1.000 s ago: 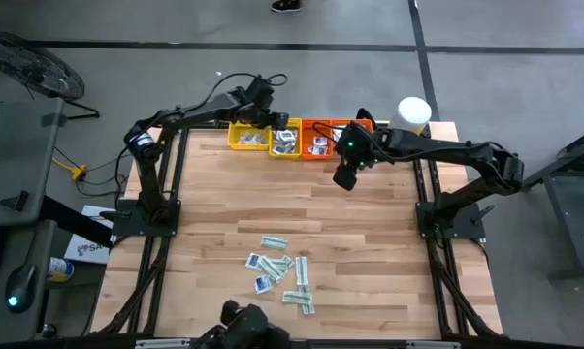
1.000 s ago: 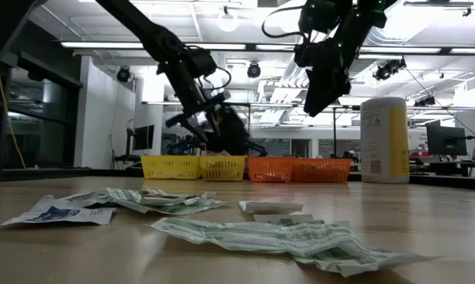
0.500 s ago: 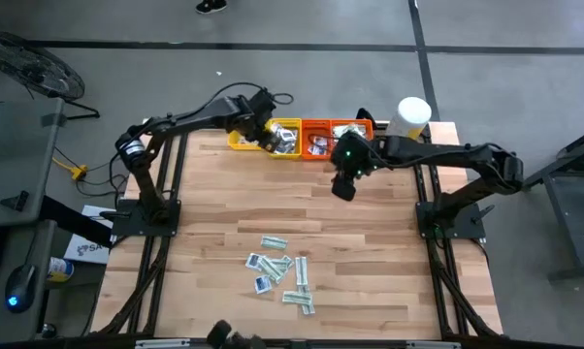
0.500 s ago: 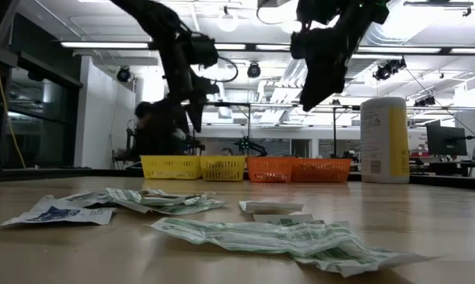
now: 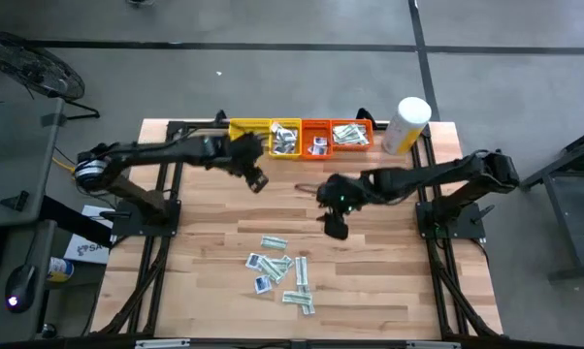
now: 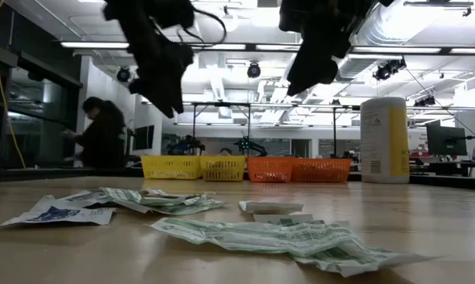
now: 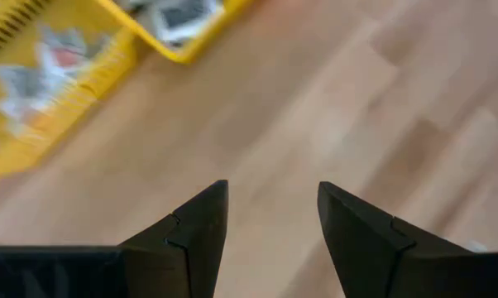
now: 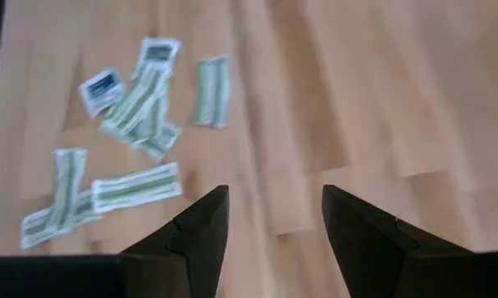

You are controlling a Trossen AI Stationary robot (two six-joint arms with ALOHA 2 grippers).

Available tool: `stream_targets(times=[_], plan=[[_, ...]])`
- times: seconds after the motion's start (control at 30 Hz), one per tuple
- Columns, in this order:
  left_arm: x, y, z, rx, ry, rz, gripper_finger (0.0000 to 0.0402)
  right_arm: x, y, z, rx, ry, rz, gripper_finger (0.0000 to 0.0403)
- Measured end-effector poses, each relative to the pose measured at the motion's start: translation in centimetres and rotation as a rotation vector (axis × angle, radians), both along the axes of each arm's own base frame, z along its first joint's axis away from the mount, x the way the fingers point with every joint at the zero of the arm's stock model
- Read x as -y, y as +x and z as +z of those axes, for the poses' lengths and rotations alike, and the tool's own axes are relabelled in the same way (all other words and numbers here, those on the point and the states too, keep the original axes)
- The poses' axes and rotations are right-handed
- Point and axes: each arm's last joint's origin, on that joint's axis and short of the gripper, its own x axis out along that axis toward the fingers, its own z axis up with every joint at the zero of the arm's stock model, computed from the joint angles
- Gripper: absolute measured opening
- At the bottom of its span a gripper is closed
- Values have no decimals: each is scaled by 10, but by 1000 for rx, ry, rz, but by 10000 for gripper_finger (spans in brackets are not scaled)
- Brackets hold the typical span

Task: Pick & Place First Aid Supplies
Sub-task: Put the green pad into the right orange bin

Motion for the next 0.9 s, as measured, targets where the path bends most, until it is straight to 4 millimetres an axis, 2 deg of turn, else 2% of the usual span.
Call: stream_targets(times=[0.27,0.47,0.67,0.9], plan=[[60,-32,-18,106,-54,-17,186,-53,16,-34,-60,10,151,188],[94,-39,-27,112,-65,-46,186,-88,32,-65,-20,-41,202,189],[118,-39,-27,151,-64,-61,186,-108,42,-93,3,-104,202,188],[132,-41,-27,167,-82,-65,186,-117,46,-115,-6,-148,201,188]])
